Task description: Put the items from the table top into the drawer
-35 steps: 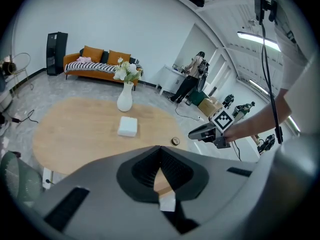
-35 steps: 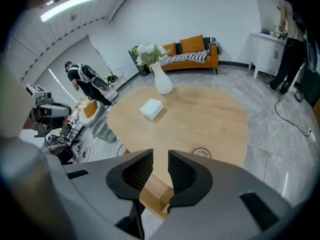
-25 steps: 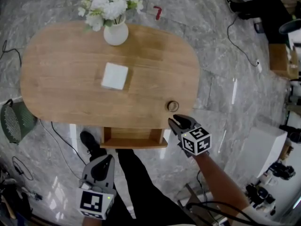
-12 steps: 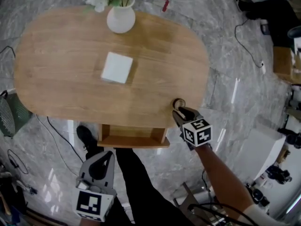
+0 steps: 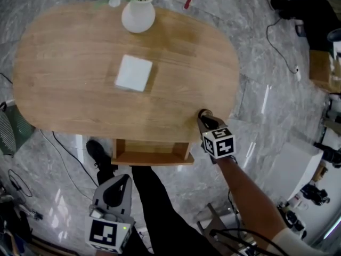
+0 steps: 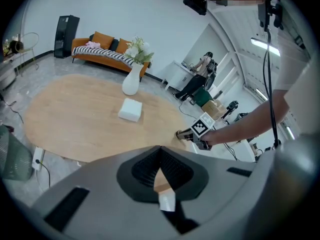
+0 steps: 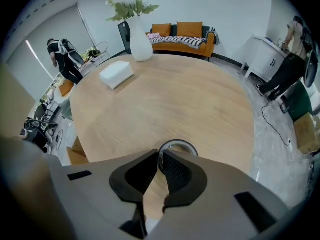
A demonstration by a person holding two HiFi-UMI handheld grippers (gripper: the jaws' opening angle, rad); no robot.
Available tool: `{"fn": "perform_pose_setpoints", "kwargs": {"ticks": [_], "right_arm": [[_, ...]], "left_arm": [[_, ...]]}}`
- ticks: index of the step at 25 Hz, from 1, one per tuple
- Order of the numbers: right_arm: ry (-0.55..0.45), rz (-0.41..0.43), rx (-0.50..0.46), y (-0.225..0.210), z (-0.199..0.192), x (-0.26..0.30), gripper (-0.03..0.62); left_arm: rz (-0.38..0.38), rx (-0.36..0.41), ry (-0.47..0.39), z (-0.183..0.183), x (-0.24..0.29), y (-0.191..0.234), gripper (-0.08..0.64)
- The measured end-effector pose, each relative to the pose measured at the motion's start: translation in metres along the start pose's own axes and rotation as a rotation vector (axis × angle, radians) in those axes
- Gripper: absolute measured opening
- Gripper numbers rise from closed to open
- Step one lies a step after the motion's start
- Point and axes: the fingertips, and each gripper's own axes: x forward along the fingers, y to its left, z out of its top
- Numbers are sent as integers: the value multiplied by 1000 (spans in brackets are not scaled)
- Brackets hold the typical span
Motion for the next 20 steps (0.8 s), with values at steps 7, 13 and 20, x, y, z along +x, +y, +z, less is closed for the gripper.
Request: {"fn": "perform_pose_setpoints", "kwargs": {"ticks": [7, 13, 20], "right_arm": [[-19, 18, -4, 19, 1, -10, 57], [-40, 42, 15, 38, 0, -19, 57], [-43, 58, 18, 67, -9, -22, 57]], "left_arm": [[3, 7, -15, 2, -7, 14, 2], [-6, 20, -10, -3, -16, 17, 2], [-16, 27, -6, -15, -25, 26, 2]]}}
